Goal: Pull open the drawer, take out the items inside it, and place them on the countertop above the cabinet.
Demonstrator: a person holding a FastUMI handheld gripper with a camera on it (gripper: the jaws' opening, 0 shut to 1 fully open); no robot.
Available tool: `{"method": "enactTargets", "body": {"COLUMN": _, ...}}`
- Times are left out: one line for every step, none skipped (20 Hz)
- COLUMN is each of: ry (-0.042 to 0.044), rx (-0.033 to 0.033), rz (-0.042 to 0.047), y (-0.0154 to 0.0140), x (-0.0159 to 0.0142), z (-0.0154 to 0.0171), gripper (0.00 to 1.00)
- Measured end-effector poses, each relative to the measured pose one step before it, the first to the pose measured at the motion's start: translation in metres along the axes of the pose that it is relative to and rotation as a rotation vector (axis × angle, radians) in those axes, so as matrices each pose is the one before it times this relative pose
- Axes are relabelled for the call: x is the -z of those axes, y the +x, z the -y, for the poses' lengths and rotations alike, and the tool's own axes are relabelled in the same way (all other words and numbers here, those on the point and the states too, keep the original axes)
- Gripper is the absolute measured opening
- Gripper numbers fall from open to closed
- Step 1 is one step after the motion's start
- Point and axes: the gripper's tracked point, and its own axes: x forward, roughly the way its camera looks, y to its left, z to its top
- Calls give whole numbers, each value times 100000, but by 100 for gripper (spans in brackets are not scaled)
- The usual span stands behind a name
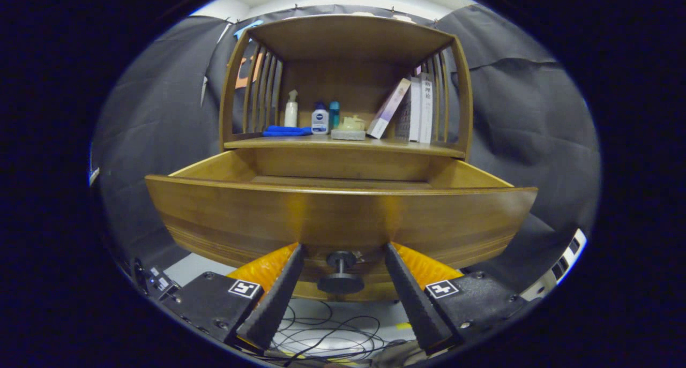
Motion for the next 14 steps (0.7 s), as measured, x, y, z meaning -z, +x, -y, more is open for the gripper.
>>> {"method": "enactTargets", "body": {"ry": 432, "rx": 2, "rz": 483, "y": 38, "x": -85, "z": -98, "gripper": 98}}
{"method": "enactTargets", "body": {"ry": 146, "rx": -130, "rz": 519, "y": 159, "x": -53, "z": -26, "gripper": 98}}
{"method": "enactTargets", "body": {"ry": -311, "rx": -111, "rz": 230, "y": 30, "x": -86, "z": 62, "gripper": 98}}
{"method": "enactTargets", "body": {"ry": -105, "rx": -29, "rz": 435, "y": 260, "x": -96, "z": 41, "gripper": 98}}
{"method": "enactTargets", "body": {"ry": 215, "rx": -132, "rz": 78, "y": 459, "x": -250, "z": -53, "gripper": 98}}
{"method": "enactTargets", "body": {"ry": 141, "rx": 53, "rz": -127, "y": 650, "x": -261, "z": -64, "gripper": 98}}
{"method": "enactTargets", "body": {"ry": 125, "rx": 160, "rz": -352, "y": 385, "x": -273, "z": 14, "gripper": 98}}
{"method": "enactTargets", "body": {"ry": 67, "rx": 188, "rz": -718, "y": 768, "x": -380, "z": -124, "gripper": 98}}
{"method": "enactTargets", "body": {"ry": 6, "rx": 113, "rz": -239, "y": 770, "x": -268, "z": -33, "gripper": 98}}
{"method": "enactTargets", "body": {"ry": 254, "rx": -64, "rz": 43, "y": 747, "x": -444, "z": -64, "gripper": 98}}
{"method": "enactTargets", "body": {"ry": -40, "rx": -43, "rz": 69, "y": 652, "x": -464, "z": -90, "gripper": 98}}
{"method": "enactTargets", "body": {"ry": -314, "rx": 146, "rz": 959, "y": 630, "x": -791, "z": -86, "gripper": 98}}
{"method": "enactTargets", "body": {"ry": 298, "rx": 207, "rz": -1704, "y": 728, "x": 10, "z": -8, "gripper": 98}}
{"method": "enactTargets", "body": {"ry": 666, "rx": 114, "rz": 1434, "y": 289, "x": -475, "z": -121, "gripper": 98}}
